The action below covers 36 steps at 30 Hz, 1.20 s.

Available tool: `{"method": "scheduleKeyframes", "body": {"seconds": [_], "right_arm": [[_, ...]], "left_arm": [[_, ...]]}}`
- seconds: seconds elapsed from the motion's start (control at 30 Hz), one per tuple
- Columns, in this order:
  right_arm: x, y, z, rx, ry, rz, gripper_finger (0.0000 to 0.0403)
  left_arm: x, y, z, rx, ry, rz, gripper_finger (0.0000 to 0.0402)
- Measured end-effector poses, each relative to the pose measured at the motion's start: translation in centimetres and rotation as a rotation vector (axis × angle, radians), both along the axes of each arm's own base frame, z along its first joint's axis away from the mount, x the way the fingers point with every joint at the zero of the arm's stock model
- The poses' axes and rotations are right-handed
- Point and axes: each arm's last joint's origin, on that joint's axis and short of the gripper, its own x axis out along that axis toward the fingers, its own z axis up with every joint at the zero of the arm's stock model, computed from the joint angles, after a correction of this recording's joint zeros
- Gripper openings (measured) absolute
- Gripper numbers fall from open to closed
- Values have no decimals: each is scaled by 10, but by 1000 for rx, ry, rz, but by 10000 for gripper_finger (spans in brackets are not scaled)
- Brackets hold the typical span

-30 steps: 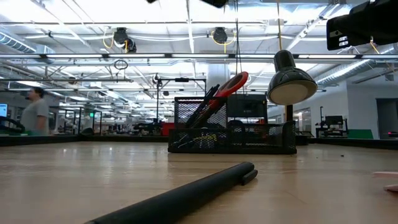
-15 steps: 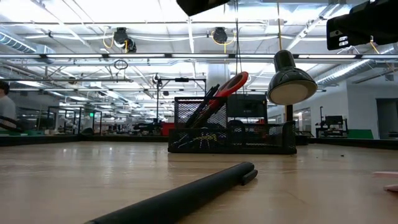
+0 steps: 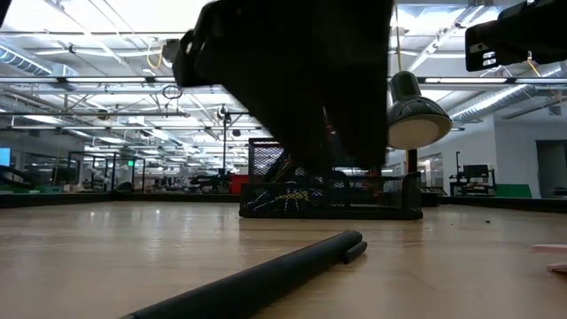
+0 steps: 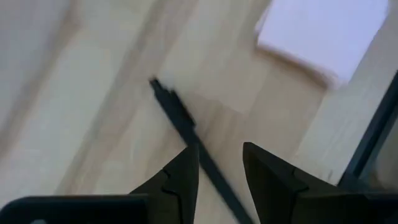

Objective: Pick and place office supplies into organizer
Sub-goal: Put the black pen into the black desk organizer

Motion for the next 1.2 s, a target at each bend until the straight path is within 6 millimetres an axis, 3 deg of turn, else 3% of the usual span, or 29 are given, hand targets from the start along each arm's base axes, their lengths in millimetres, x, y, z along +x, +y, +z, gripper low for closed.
{"method": "scheduleKeyframes", "body": {"seconds": [0.37, 0.5, 0.87, 1.2], "right_arm": [[0, 0, -1, 21, 13, -4, 24], [0, 0, -1, 21, 14, -4, 23], [0, 0, -1, 18, 18, -4, 23], [0, 0, -1, 18, 18, -5, 20]], "left_arm": [[10, 24, -11, 44, 58, 14, 243], [13, 31, -16, 44, 55, 43, 260], [8, 35, -60, -8, 30, 65, 222], [4, 36, -66, -2, 62, 51, 153]]}}
